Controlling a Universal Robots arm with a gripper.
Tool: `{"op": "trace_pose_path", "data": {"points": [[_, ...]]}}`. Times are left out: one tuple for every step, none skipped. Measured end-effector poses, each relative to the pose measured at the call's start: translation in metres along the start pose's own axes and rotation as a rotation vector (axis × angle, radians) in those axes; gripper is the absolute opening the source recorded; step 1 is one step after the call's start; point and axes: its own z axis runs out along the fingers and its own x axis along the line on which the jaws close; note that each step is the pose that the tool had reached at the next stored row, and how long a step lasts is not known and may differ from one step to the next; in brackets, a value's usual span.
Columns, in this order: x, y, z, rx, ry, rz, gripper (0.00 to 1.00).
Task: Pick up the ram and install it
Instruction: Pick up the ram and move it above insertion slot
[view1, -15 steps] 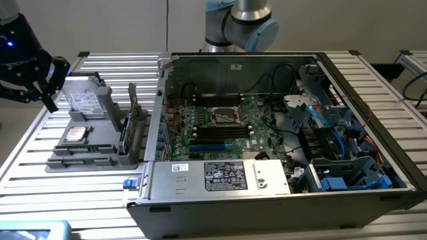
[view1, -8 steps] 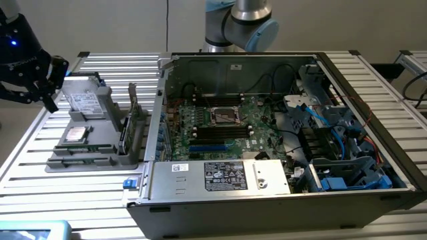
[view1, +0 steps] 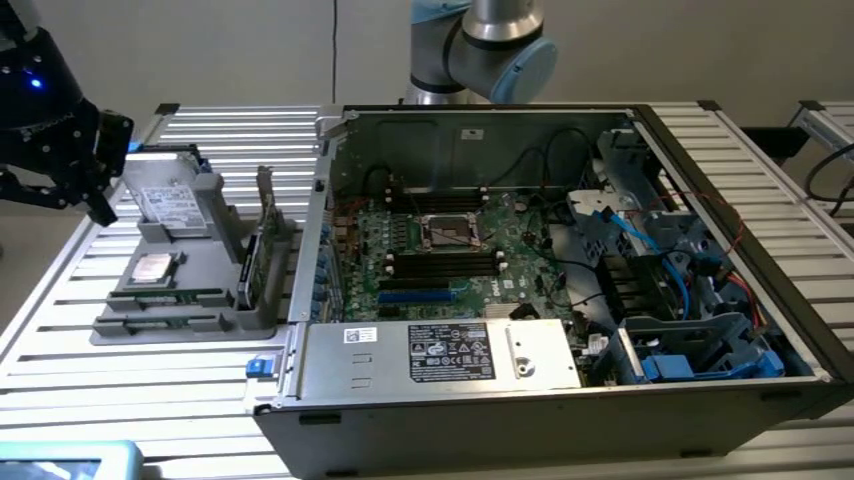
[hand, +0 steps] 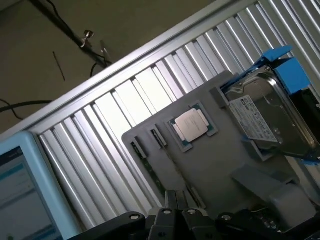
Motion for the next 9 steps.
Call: {"op": "trace_pose_path", "data": {"points": [[0.0000, 0.0000, 0.0000, 0.0011, 0.0001, -0.018, 0.11], [0.0000, 0.0000, 0.0001, 0.0020, 0.0003, -0.036, 0.11], [0.0000, 0.0000, 0.0001, 0.0027, 0.0005, -0.054, 0.11], [0.0000, 0.0000, 0.0002, 0.0034, 0.0009, -0.072, 0.11], [0.0000, 0.0000, 0.0004, 0.0042, 0.0010, -0.091, 0.11], [0.0000, 0.0000, 0.0004, 0.0048, 0.0013, -0.109, 0.11], [0.0000, 0.0000, 0.0005, 0.0054, 0.0016, -0.127, 0.11], [0.0000, 0.0000, 0.0005, 0.0060, 0.0020, -0.145, 0.11], [0.0000, 0.0000, 0.0005, 0.0067, 0.0023, -0.163, 0.11]]}}
